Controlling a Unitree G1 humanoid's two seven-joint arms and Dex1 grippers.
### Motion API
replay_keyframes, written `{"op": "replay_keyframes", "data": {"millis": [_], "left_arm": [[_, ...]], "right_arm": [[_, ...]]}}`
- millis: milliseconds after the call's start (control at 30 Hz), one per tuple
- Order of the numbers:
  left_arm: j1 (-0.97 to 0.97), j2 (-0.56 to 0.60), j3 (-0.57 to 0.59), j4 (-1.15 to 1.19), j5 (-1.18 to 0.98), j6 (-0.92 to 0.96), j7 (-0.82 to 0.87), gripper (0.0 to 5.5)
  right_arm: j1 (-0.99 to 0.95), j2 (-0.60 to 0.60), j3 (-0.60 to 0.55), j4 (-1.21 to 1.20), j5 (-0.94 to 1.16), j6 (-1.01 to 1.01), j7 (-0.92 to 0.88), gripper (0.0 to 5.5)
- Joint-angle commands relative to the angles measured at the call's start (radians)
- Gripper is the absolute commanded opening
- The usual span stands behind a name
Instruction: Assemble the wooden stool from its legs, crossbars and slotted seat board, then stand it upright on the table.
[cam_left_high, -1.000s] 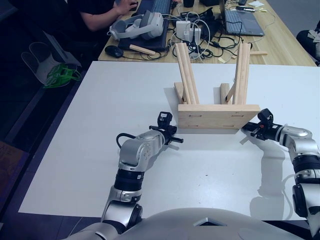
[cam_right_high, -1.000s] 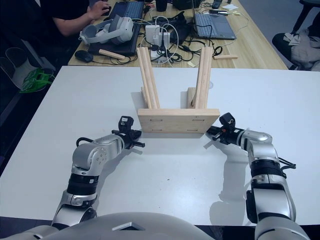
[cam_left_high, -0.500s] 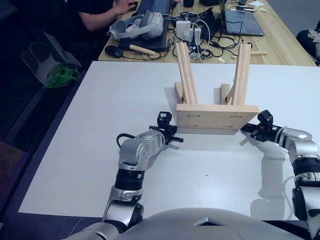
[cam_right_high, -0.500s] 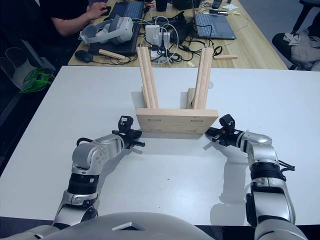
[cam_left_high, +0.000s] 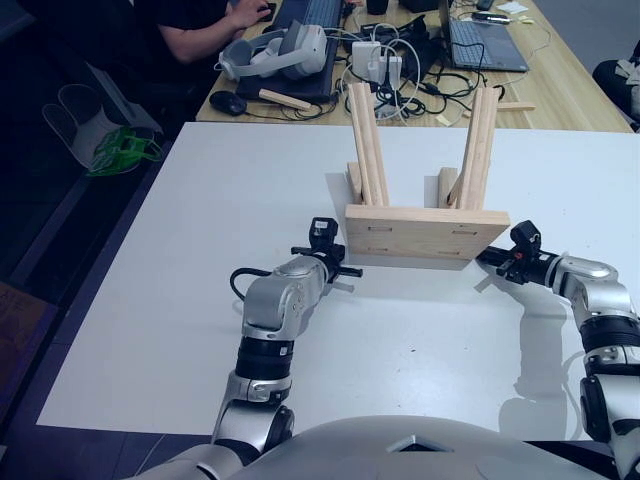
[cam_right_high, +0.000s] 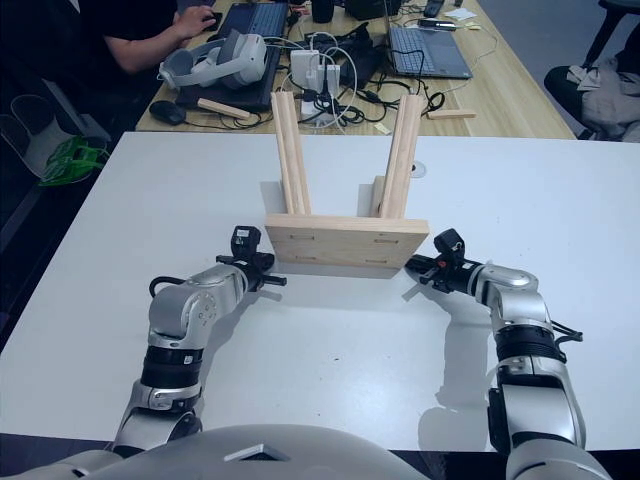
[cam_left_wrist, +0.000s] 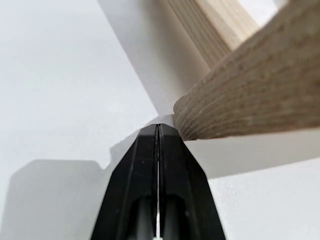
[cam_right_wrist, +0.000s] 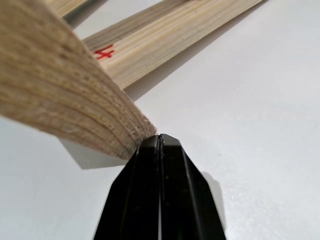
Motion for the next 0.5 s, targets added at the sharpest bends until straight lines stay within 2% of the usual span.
{"op": "replay_keyframes", "data": {"millis": [33,500], "left_arm": [[-0.004,-0.015,0.009,0.010,-0.017,0.004,-0.024,0.03],[0.003,-0.025,0.014,-0.012,-0.050,0.047,-0.101,0.03]], "right_arm": [[0.004,0.007,0.000,-0.027,0.014,0.016,0.009,0.00],[0.026,-0.025,-0.019,-0.074,0.023,0.048,0.020,0.00]]}}
